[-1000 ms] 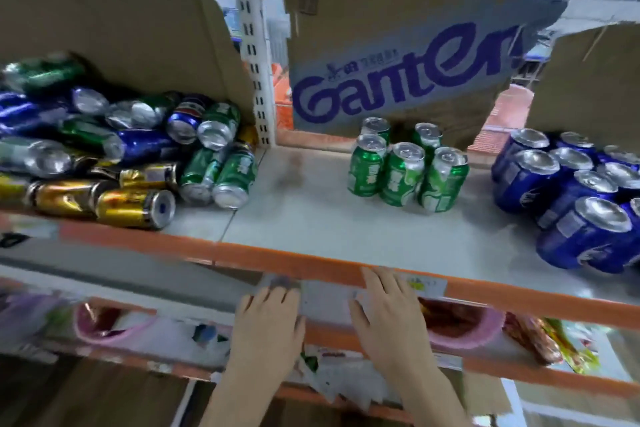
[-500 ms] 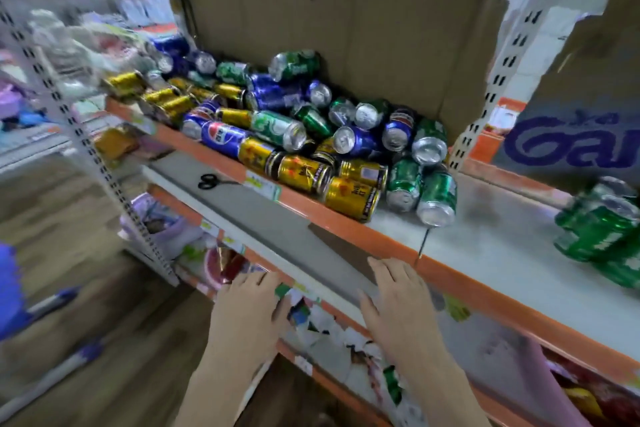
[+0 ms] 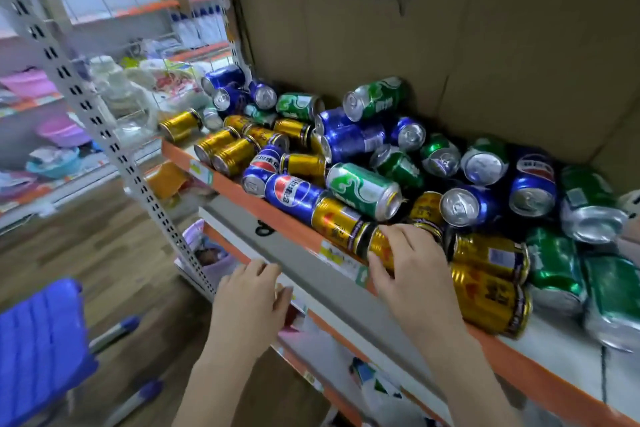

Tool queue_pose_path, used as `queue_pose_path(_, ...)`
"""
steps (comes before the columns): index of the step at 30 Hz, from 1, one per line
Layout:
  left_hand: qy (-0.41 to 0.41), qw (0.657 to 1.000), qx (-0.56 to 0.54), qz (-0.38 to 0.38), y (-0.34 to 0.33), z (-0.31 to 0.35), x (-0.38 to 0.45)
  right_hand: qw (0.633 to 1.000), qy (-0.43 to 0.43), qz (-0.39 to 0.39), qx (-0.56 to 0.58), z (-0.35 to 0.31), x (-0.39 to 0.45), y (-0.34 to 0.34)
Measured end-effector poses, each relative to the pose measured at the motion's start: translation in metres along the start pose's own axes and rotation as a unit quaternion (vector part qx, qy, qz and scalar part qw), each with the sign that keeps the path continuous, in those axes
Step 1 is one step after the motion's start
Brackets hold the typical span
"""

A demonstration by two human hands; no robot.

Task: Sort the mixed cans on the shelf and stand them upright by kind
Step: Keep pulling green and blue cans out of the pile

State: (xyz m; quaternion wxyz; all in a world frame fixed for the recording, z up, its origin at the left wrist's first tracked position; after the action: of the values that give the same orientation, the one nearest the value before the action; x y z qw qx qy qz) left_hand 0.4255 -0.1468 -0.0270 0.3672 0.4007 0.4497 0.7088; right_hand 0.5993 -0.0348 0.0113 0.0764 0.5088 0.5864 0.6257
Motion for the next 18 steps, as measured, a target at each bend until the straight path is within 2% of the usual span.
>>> queue_pose_path(4, -0.007, 0.999, -0.004, 0.038, 0.028, -0.012, 0.062, 0.999, 0.003, 0.034, 0.014, -0.013, 0.066, -0.011)
queue_pose_path(12, 0.035, 0.999, -0.013, 0.031, 0.027, -0.084, 0.112, 0.999, 0.045, 0.006, 0.009, -0.059, 0.138, -0.062)
queue_pose_path(18, 0.039, 0.997, -0.007, 0.067, 0.035, -0.153, 0.165, 0.999, 0.053, -0.005, -0.007, -0.108, 0.184, -0.111)
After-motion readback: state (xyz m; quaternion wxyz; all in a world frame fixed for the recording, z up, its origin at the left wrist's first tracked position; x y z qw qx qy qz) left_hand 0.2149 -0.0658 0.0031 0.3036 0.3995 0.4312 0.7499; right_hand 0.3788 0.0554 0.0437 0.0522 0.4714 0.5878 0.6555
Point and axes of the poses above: each hand's wrist, its own x-axis towards the middle knuckle, its own y-axis out of the back of the hand, z = x × y, the point moved 7 cm from there along x, towards the middle knuckle, and after that the axes turned 8 degrees about -x, right-handed, at the moved point
